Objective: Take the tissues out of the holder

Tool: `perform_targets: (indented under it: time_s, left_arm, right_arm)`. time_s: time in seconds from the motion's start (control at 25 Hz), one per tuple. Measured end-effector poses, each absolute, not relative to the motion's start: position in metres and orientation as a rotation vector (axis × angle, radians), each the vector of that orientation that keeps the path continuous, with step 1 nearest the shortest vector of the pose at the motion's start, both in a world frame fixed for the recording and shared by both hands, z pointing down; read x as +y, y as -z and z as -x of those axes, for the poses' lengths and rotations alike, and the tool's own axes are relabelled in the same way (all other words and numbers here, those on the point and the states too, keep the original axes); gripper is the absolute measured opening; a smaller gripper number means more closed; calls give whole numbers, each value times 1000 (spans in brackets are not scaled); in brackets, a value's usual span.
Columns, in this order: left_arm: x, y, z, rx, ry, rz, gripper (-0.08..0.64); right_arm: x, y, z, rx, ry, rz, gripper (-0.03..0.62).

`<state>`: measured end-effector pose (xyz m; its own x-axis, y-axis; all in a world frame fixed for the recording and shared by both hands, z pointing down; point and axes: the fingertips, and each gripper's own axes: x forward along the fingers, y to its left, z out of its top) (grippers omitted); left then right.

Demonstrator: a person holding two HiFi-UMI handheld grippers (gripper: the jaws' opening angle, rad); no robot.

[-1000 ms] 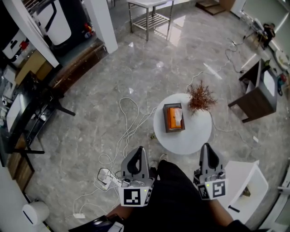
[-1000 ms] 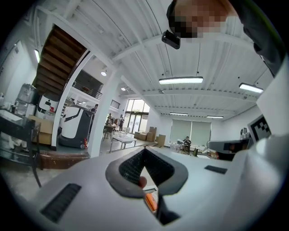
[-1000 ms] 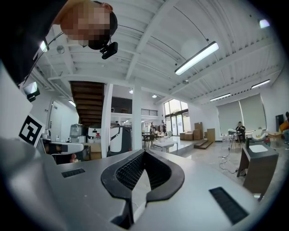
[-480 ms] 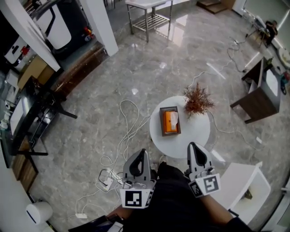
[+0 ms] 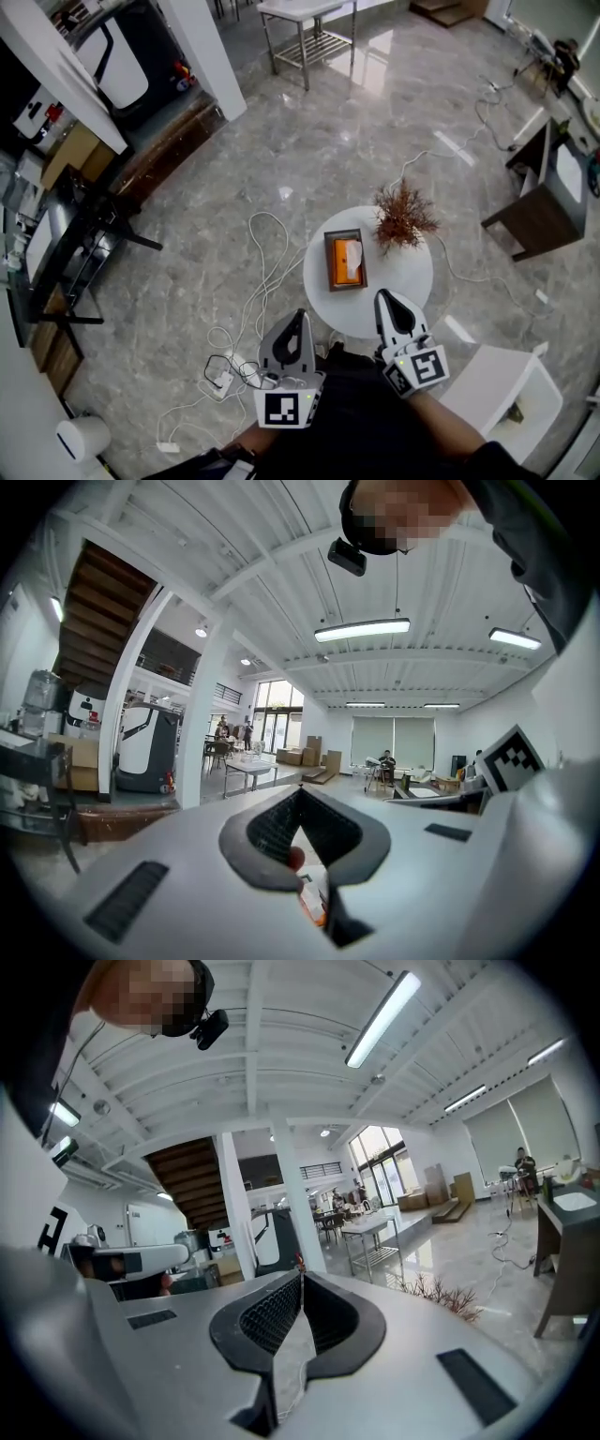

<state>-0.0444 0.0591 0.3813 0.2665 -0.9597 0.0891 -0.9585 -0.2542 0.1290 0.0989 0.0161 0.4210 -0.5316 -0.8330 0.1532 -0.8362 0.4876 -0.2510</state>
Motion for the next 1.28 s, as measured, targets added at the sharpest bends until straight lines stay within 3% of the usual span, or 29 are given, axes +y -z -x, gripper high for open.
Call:
perform_targets:
  time_s: [0.6,1.28]
  left_arm:
    - [49,-379,48,-1932,3,-2299,0]
    - [25,-400,47,-1765,-28,-2333,0]
  right_arm:
    - [-22,-486,-87,-2557,-563,-1369,14]
    - [-43,-554,-69,-2375,-656,-1307,137]
